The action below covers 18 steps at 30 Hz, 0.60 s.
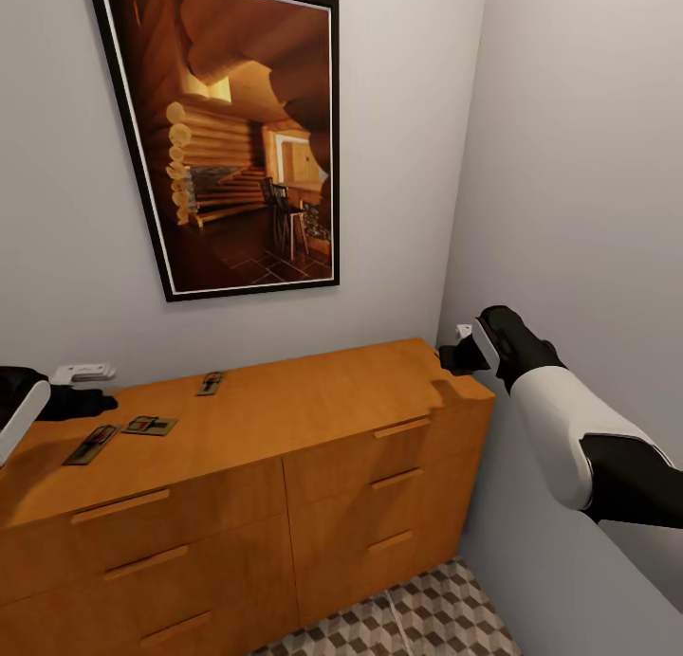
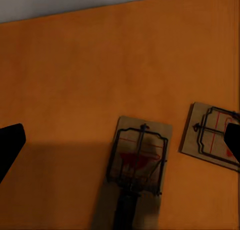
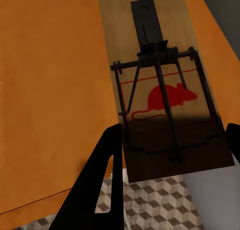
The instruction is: Take the four mousetraps from the cabinet in the bathroom and place them on the bathroom floor. Make sure all four end up on the same floor surface, and ensure that at least two of them are either under or directly next to the same bathroom sink.
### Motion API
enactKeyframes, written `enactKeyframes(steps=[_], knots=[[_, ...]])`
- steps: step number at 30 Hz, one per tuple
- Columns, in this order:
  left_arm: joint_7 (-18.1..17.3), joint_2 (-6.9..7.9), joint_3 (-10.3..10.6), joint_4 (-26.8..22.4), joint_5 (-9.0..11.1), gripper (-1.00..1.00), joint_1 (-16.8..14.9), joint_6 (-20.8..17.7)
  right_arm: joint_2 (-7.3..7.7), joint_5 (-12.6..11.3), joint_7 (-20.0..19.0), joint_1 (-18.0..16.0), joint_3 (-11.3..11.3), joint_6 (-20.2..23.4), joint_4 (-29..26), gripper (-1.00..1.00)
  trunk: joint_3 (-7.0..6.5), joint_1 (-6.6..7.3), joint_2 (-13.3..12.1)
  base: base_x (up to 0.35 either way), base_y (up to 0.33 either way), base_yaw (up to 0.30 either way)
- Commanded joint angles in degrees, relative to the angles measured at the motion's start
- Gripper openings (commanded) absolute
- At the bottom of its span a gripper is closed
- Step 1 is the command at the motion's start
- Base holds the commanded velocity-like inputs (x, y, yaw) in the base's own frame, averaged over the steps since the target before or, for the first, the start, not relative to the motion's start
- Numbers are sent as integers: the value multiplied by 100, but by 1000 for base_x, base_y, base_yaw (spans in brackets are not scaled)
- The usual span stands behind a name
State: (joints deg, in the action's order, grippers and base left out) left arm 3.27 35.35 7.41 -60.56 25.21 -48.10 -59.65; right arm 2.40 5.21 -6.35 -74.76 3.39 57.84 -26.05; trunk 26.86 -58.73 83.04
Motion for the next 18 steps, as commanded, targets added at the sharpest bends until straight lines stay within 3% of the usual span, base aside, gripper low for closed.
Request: enactKeyframes(steps=[1,9,18], knots=[[34,-35,21,45,32,100,-6,-18,-3,50,-44,-4,30,20,-2,-100,7,0,4,0,0,0],[34,-174,95,202,28,100,-6,-20,-3,50,-43,-4,30,17,3,-100,7,0,4,0,0,0],[34,-194,234,289,28,100,-6,-20,10,50,-49,-4,30,22,3,-100,7,0,4,0,0,0]])
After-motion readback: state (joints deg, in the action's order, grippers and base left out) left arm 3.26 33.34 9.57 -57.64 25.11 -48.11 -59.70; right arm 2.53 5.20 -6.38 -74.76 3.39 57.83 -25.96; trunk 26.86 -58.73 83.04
